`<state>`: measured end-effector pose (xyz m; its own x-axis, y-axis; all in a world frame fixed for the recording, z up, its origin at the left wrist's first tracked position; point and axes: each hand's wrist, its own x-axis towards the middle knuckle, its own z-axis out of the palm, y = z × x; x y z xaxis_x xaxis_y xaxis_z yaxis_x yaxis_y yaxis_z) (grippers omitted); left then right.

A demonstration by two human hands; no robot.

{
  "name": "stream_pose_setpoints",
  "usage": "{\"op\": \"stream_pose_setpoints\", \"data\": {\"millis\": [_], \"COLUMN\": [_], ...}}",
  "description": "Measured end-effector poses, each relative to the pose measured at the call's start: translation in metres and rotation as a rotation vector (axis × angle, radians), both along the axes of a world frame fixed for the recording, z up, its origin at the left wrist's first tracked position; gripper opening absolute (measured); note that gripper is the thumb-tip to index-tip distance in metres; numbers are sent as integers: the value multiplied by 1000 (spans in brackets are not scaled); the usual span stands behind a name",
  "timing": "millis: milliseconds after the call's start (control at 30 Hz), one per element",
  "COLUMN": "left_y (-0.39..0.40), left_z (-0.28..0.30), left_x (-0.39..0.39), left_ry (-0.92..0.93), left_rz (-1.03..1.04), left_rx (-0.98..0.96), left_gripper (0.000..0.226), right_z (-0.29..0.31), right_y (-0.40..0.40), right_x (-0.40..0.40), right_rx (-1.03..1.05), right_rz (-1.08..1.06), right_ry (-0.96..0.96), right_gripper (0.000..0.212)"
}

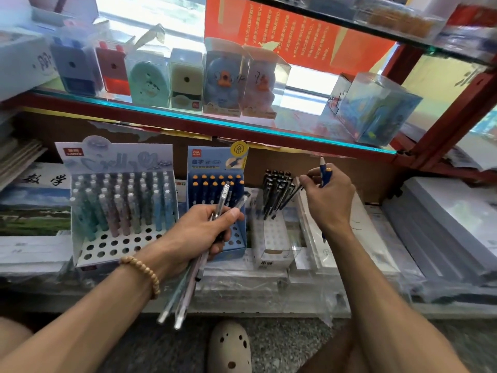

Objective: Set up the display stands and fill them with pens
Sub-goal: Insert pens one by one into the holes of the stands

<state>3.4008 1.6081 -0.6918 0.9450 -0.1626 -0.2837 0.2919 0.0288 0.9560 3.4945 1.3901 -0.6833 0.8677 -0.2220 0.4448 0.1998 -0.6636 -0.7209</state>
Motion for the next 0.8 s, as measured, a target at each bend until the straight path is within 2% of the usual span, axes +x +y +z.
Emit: {"op": "stream_pose_setpoints", "data": {"millis": [400,533,700,800], "left_y": [7,6,7,7], "left_z": [-1,-1,1,1], "left_x": [1,2,1,-1], "left_ry": [1,-7,-20,-32], "left_rz": [10,2,-8,-26], "left_rx": [-13,-20,-39,-51], "left_gripper": [27,27,26,26], "right_z": [-9,-22,-22,-10], "right_y": [5,10,11,16], "right_x": [11,10,9,0], "right_rx": [-179,-281,-268,-233], "right_rz": [41,127,106,69], "right_ry": [51,138,182,96], "right_gripper": [7,9,12,18]}}
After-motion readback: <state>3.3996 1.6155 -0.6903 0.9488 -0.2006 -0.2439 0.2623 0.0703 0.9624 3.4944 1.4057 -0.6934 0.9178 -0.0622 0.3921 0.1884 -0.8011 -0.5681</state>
